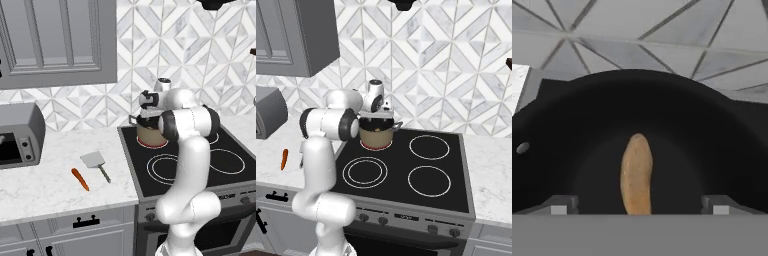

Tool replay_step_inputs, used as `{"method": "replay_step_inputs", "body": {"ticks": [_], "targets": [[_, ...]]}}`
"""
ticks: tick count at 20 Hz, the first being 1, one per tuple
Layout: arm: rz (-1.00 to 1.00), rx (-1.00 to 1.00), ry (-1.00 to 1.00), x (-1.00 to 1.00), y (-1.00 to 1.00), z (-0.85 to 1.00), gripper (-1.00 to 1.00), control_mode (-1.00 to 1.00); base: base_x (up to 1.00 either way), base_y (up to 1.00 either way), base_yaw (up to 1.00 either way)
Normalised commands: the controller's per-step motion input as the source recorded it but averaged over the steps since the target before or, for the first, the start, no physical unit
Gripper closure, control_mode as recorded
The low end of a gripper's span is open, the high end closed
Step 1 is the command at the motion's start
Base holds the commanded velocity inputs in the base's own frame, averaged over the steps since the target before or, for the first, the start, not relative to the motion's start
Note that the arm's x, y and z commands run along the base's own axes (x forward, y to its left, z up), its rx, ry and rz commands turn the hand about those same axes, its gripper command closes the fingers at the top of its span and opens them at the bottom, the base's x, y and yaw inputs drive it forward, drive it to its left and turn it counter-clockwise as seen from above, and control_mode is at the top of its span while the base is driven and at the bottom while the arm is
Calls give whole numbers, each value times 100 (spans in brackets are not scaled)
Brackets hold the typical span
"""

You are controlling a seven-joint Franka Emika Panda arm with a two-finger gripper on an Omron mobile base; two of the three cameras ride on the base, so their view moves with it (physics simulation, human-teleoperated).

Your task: Put the carrot and sweet potato in the pot. Retrieve the spatula and lightly stir the vegetables in the pot.

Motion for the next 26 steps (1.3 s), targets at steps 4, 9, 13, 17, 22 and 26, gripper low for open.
{"method": "replay_step_inputs", "body": {"ticks": [4,9,13,17,22,26], "targets": [[0,0,-10,-15,0,95,-100,-100,0,0,0],[0,-1,-1,-22,0,10,-100,-100,0,0,0],[0,0,-8,-77,34,0,-100,-100,0,0,0],[0,0,-23,-100,85,-1,-100,-100,0,0,0],[0,0,-22,-100,100,-9,-100,-100,0,0,0],[0,0,-9,-100,99,-4,-100,-100,0,0,0]]}}
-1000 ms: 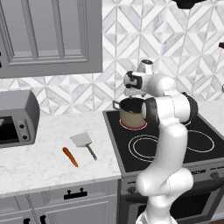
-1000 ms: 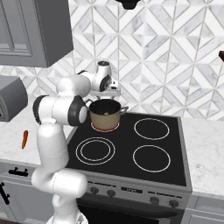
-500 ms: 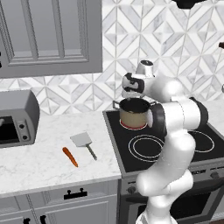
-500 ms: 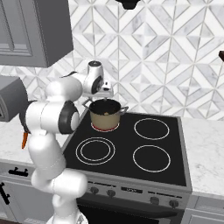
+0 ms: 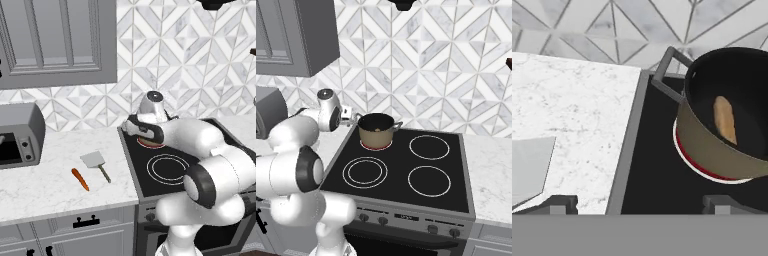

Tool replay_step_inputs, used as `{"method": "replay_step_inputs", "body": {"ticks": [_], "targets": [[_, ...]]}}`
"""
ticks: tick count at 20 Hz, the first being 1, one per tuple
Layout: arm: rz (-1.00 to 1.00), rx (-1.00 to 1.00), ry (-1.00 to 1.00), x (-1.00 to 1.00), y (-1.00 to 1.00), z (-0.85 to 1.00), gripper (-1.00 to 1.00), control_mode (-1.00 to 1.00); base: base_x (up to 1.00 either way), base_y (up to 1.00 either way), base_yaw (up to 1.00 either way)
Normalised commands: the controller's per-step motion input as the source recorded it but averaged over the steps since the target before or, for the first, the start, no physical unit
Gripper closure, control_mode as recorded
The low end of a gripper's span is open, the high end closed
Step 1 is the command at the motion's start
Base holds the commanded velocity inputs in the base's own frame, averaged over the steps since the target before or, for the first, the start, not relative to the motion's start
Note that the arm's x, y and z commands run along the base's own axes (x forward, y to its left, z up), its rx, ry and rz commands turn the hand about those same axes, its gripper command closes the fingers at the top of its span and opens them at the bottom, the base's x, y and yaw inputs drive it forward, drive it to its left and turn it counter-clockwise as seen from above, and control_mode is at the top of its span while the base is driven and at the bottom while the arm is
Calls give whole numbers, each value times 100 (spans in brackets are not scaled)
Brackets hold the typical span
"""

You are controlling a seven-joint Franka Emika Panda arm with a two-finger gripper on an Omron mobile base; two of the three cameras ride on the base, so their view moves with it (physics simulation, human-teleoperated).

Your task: Put the carrot and sweet potato in the pot. Retrieve the spatula and lightly stir the vegetables in the pot.

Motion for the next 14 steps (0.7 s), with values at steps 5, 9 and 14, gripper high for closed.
{"method": "replay_step_inputs", "body": {"ticks": [5,9,14], "targets": [[0,0,0,-76,100,-13,-100,-100,0,0,0],[7,0,10,0,19,0,-100,-100,0,0,0],[7,-2,12,0,51,-15,-100,-100,0,0,0]]}}
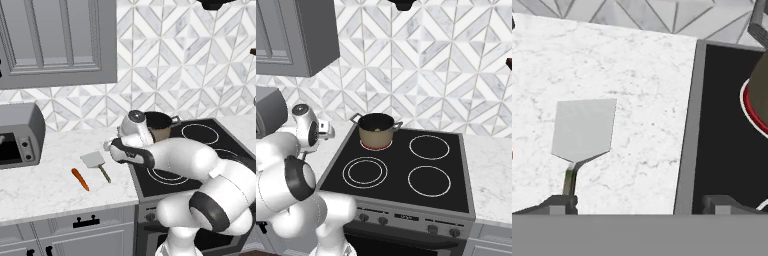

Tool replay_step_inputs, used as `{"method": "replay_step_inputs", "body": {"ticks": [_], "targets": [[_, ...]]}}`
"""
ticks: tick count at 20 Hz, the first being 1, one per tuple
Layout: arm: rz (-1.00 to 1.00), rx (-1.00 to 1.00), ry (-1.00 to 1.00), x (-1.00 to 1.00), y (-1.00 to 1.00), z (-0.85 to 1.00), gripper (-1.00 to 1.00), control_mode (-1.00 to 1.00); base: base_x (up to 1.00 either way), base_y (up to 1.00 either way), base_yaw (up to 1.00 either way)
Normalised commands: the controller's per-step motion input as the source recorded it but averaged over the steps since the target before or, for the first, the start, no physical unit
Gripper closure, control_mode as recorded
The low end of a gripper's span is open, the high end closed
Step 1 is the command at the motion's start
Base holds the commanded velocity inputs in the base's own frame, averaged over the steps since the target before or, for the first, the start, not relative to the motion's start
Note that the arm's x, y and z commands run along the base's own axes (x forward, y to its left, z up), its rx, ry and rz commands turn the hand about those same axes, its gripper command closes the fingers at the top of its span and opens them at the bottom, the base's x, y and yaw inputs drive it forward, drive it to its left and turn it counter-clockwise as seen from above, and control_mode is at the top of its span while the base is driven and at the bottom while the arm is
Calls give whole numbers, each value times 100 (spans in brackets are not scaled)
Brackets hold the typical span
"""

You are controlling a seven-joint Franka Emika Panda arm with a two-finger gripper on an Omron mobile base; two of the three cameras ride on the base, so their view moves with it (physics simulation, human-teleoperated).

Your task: Put the carrot and sweet potato in the pot. Retrieve the spatula and lightly stir the vegetables in the pot.

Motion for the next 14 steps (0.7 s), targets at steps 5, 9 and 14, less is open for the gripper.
{"method": "replay_step_inputs", "body": {"ticks": [5,9,14], "targets": [[7,0,14,-5,84,-14,-100,-100,0,0,0],[3,-3,4,-23,92,-33,-100,-100,0,0,0],[1,-2,5,-30,67,-33,-100,-100,0,0,0]]}}
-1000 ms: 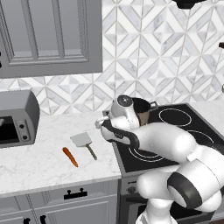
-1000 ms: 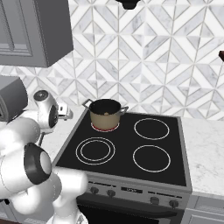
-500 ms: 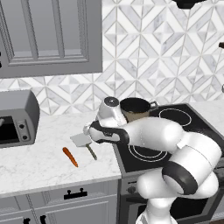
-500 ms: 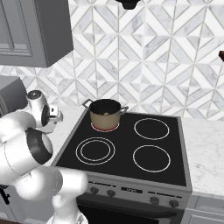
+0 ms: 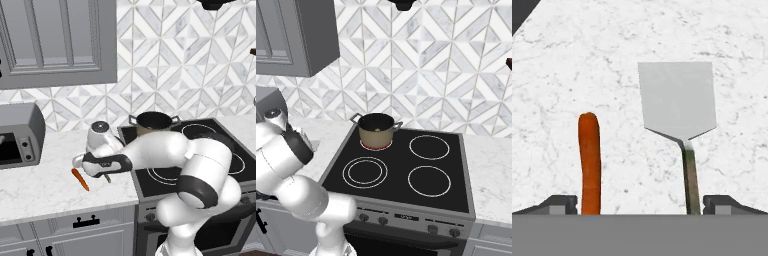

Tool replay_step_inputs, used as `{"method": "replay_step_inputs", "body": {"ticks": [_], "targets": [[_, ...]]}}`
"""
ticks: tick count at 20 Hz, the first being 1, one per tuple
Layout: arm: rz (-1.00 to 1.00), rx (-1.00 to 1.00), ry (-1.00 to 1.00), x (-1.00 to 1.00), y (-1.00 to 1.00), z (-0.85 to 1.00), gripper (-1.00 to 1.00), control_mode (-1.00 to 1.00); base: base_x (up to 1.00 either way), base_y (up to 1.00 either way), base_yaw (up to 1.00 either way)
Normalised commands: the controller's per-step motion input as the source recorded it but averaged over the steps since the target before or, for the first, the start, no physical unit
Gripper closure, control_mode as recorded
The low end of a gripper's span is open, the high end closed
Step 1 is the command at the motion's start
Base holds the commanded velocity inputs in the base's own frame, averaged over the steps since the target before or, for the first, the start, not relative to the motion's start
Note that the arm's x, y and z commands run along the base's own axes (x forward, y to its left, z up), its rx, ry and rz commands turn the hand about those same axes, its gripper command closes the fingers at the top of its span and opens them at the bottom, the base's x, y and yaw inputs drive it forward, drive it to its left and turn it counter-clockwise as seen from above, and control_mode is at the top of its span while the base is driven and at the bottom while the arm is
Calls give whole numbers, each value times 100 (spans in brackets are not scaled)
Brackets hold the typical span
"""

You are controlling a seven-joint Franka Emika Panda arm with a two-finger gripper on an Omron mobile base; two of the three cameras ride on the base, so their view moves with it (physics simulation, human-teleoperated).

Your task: Put the carrot and sweet potato in the pot. Retrieve the spatula and lightly stir the vegetables in the pot.

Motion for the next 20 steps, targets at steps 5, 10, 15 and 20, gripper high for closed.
{"method": "replay_step_inputs", "body": {"ticks": [5,10,15,20], "targets": [[0,0,3,-8,16,-14,-100,-100,0,0,0],[0,0,12,-3,11,-14,-100,-100,0,0,0],[0,0,6,-9,29,-33,-100,-100,0,0,0],[0,0,0,0,31,-39,-100,-100,0,0,0]]}}
